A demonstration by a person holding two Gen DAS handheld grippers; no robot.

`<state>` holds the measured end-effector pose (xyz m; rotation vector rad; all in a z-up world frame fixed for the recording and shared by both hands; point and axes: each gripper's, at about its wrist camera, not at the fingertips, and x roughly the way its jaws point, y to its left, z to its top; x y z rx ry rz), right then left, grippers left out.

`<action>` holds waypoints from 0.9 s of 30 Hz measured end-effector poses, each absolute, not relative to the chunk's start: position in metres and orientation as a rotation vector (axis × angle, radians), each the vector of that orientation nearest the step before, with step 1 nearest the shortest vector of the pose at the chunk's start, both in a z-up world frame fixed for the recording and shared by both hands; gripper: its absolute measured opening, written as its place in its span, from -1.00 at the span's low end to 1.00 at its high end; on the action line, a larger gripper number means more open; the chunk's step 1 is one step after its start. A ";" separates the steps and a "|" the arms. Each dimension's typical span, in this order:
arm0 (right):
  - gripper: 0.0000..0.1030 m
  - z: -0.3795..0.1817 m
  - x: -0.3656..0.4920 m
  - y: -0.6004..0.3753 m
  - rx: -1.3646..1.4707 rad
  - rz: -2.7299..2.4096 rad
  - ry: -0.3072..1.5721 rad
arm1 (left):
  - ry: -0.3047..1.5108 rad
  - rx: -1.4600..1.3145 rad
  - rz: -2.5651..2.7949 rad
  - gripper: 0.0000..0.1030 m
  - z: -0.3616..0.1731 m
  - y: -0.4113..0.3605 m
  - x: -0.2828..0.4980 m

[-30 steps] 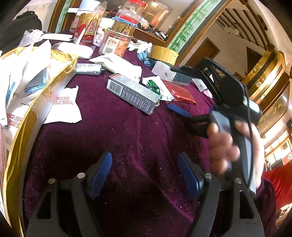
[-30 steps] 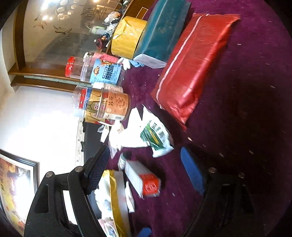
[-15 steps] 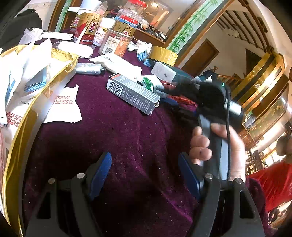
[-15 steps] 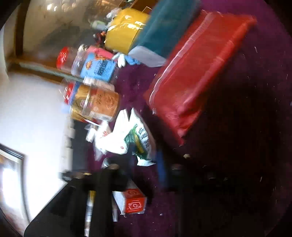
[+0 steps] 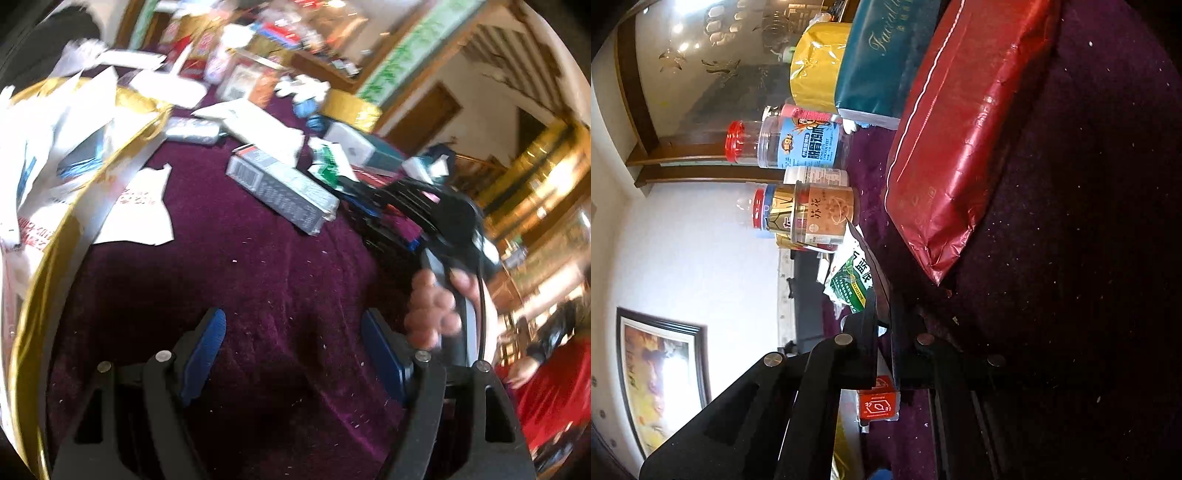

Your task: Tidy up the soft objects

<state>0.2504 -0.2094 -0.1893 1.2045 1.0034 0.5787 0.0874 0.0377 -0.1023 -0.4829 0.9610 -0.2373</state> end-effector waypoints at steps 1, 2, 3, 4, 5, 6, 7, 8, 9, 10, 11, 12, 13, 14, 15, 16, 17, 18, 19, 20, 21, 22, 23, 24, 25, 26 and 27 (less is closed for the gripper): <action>-0.91 -0.189 0.250 -0.210 1.212 0.581 1.007 | 0.985 -0.479 -0.202 0.48 -0.100 0.039 0.092; -0.91 -0.190 0.252 -0.208 1.213 0.586 1.012 | 1.003 -0.486 -0.166 0.48 -0.097 0.042 0.098; -0.91 -0.188 0.252 -0.208 1.215 0.591 1.017 | 0.998 -0.520 -0.148 0.48 -0.091 0.046 0.105; -0.91 -0.189 0.253 -0.208 1.223 0.596 1.021 | 0.993 -0.540 -0.128 0.48 -0.086 0.050 0.112; -0.91 -0.188 0.255 -0.208 1.227 0.599 1.024 | 0.994 -0.551 -0.102 0.53 -0.082 0.052 0.118; -0.91 -0.188 0.255 -0.208 1.232 0.602 1.027 | 1.009 -0.562 -0.076 0.55 -0.078 0.053 0.127; -0.91 -0.190 0.252 -0.211 1.238 0.605 1.029 | 1.035 -0.574 -0.067 0.55 -0.077 0.053 0.136; -0.91 -0.190 0.249 -0.213 1.243 0.606 1.033 | 1.072 -0.606 -0.069 0.55 -0.078 0.053 0.149; -0.91 -0.190 0.250 -0.213 1.248 0.608 1.037 | 1.103 -0.632 -0.059 0.55 -0.081 0.054 0.158; -0.91 -0.191 0.251 -0.212 1.253 0.612 1.042 | 1.152 -0.655 -0.034 0.55 -0.086 0.055 0.169; -0.91 -0.191 0.252 -0.212 1.258 0.615 1.046 | 1.203 -0.675 -0.026 0.55 -0.093 0.055 0.180; -0.91 -0.191 0.252 -0.212 1.262 0.615 1.050 | 1.238 -0.697 -0.031 0.55 -0.098 0.055 0.187; -0.91 -0.191 0.253 -0.212 1.266 0.614 1.054 | 1.278 -0.721 -0.031 0.55 -0.104 0.054 0.195; -0.91 -0.191 0.254 -0.212 1.270 0.614 1.058 | 1.300 -0.733 -0.019 0.58 -0.108 0.053 0.198; -0.91 -0.191 0.254 -0.212 1.272 0.616 1.063 | 1.292 -0.739 -0.003 0.59 -0.107 0.052 0.200; -0.91 -0.192 0.255 -0.211 1.276 0.616 1.066 | 1.278 -0.746 0.005 0.59 -0.104 0.051 0.202; -0.91 -0.192 0.254 -0.212 1.278 0.616 1.067 | 1.270 -0.755 0.006 0.59 -0.103 0.050 0.203; -0.91 -0.193 0.252 -0.213 1.279 0.617 1.068 | 1.270 -0.769 0.011 0.59 -0.102 0.048 0.205; -0.91 -0.193 0.252 -0.213 1.278 0.618 1.069 | 1.268 -0.784 0.016 0.59 -0.101 0.047 0.205; -0.91 -0.193 0.252 -0.214 1.276 0.617 1.070 | 1.266 -0.794 0.021 0.59 -0.100 0.045 0.206; -0.91 -0.193 0.252 -0.214 1.277 0.616 1.070 | 1.273 -0.789 0.025 0.59 -0.100 0.042 0.209; -0.91 -0.194 0.251 -0.216 1.280 0.617 1.071 | 1.294 -0.787 0.032 0.59 -0.103 0.040 0.213; -0.91 -0.194 0.251 -0.216 1.283 0.618 1.072 | 1.310 -0.792 0.044 0.59 -0.106 0.039 0.217; -0.91 -0.194 0.251 -0.217 1.286 0.619 1.072 | 1.316 -0.805 0.058 0.68 -0.108 0.038 0.221; -0.91 -0.194 0.251 -0.217 1.289 0.620 1.073 | 1.312 -0.808 0.069 0.68 -0.107 0.038 0.222; -0.91 -0.195 0.252 -0.217 1.292 0.620 1.074 | 1.318 -0.796 0.090 0.68 -0.106 0.038 0.224; -0.91 -0.195 0.252 -0.217 1.294 0.620 1.075 | 1.320 -0.772 0.103 0.68 -0.105 0.036 0.225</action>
